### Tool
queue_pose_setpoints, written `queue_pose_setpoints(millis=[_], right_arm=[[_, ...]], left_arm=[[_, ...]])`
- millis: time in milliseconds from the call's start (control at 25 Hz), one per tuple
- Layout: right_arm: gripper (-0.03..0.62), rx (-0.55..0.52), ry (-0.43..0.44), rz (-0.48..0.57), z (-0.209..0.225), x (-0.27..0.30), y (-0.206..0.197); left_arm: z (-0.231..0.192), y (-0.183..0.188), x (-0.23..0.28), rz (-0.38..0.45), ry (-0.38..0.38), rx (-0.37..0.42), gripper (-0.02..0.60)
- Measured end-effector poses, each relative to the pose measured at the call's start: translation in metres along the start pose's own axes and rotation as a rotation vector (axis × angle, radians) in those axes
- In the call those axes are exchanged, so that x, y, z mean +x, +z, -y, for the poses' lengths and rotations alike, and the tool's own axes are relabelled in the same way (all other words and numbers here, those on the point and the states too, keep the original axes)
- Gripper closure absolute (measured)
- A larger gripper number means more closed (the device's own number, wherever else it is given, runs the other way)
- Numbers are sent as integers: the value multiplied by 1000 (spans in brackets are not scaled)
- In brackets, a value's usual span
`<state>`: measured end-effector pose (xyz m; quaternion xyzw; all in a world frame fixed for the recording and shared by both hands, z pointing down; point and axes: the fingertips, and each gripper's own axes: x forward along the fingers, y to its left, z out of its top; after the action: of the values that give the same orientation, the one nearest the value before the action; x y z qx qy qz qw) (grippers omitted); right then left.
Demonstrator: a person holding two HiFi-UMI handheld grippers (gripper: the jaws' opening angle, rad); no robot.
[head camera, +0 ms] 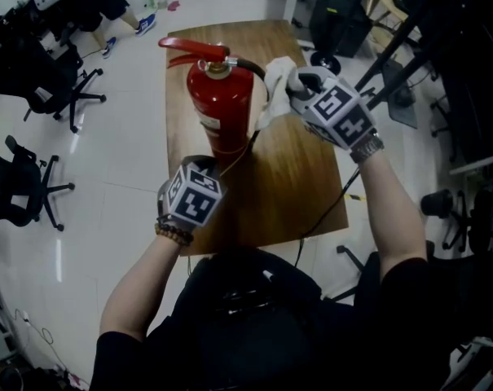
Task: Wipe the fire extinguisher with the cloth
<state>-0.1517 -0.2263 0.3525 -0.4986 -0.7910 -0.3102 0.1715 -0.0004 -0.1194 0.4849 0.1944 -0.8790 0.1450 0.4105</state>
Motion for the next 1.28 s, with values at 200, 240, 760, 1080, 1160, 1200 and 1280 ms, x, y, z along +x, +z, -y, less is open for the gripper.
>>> queue_pose_setpoints(millis=[200, 240, 760, 1080, 1160, 1200, 1280], right_arm=[[437, 34, 43, 0, -11, 19, -27], [437, 39, 51, 3, -13, 23, -32], [437, 124, 152, -69, -57, 83, -103], [437, 133, 191, -113, -76, 114, -129], [437, 137, 204, -129, -82, 122, -137], [437, 142, 209, -140, -85, 126, -142], [437, 149, 218, -159, -91, 133, -152]], left_arm=[[5, -6, 5, -32, 20, -15, 581], [7, -6, 6, -37, 23, -18, 581], [10, -28, 12, -91, 58, -79, 581], [7, -38, 15, -115, 78, -118, 581], [7, -41, 15, -121, 81, -127, 581], [8, -42, 15, -124, 82, -132, 581], [9, -46, 15, -131, 85, -146, 581]])
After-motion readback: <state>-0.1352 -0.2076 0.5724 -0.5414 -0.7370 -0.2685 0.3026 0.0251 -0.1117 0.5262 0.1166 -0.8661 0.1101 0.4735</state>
